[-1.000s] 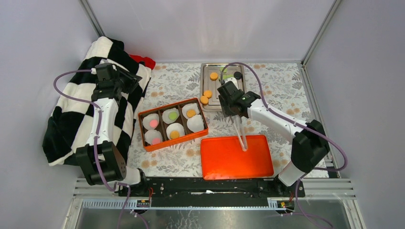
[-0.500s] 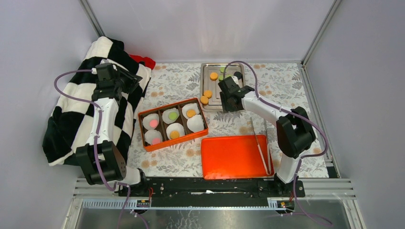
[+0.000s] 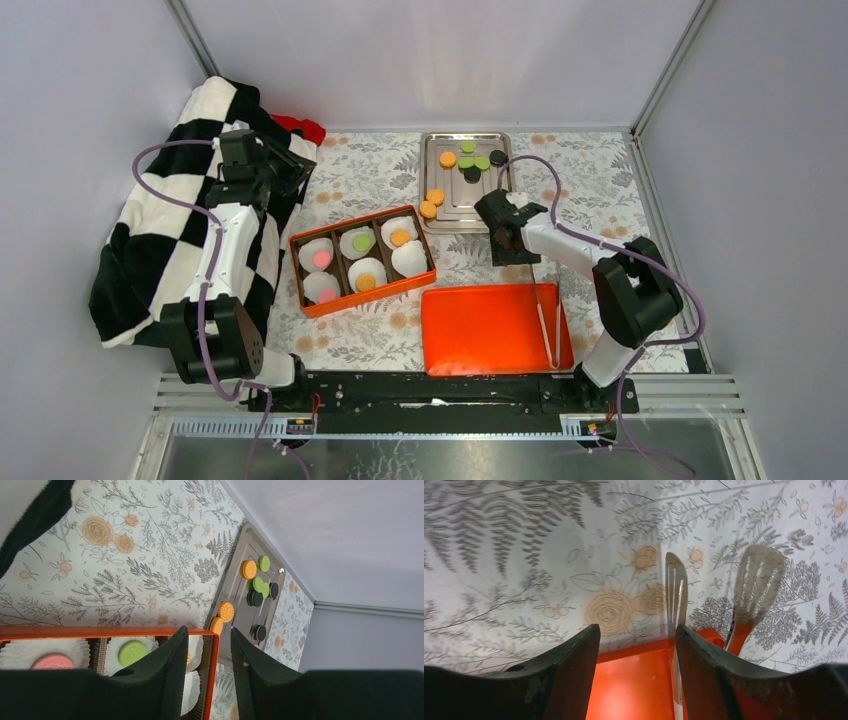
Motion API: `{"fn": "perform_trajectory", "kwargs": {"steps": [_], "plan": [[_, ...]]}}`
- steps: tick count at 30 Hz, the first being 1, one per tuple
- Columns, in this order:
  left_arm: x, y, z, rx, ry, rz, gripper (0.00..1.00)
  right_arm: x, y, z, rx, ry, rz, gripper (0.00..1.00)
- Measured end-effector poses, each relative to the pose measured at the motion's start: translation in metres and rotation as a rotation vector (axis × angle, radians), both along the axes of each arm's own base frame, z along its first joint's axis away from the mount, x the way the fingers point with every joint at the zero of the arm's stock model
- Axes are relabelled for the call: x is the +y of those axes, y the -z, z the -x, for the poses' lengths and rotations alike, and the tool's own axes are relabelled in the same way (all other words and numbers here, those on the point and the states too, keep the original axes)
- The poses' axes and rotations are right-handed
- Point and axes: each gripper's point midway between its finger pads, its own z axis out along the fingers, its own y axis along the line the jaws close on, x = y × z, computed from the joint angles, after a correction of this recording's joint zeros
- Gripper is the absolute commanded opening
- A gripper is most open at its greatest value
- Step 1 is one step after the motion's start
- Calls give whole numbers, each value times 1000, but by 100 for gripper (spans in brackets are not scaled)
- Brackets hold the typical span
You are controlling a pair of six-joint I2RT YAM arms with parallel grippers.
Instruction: Pack the cookies
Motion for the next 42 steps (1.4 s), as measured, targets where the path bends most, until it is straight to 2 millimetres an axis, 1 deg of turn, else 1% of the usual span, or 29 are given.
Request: {"fn": "perform_trajectory", "kwargs": {"steps": [2, 8, 12, 15, 18, 21, 24, 27, 29, 34, 35, 38, 40, 42], "plan": [[-3, 0, 0, 0, 6, 0, 41, -9, 5, 4, 12, 33, 11, 63], [-7, 0, 0, 0, 17, -1, 41, -34, 16, 6, 29, 118, 23, 62], [-8, 0, 0, 0, 20, -1, 41, -40, 16, 6, 31, 134, 23, 62], [-10, 0, 0, 0, 23, -1, 41, -39, 8, 5, 13, 133, 8, 61], [-12, 0, 1, 0, 28, -1, 41, -40, -9, 6, -24, 138, -9, 59], [-15, 0, 1, -1, 36, 0, 41, -41, -22, 7, -55, 151, -29, 57], [-18, 0, 1, -1, 42, 0, 41, -41, -25, 8, -64, 168, -39, 57], [-19, -1, 0, -3, 45, -1, 41, -43, -19, 11, -52, 185, -35, 57], [-19, -1, 0, -5, 46, -1, 41, -46, -11, 14, -31, 200, -25, 56], [-23, 1, -2, -3, 56, -1, 41, -61, 9, 25, 27, 244, 4, 55], [-25, 1, -2, -5, 59, -1, 41, -64, 11, 26, 35, 254, 7, 52], [-28, 2, -3, -3, 68, 0, 41, -70, 15, 25, 42, 276, -2, 27], [-31, 4, -4, 1, 75, 0, 41, -69, 19, 21, 43, 287, -20, 13], [-33, 5, -4, 3, 79, 1, 41, -69, 23, 19, 49, 285, -23, 1]]}}
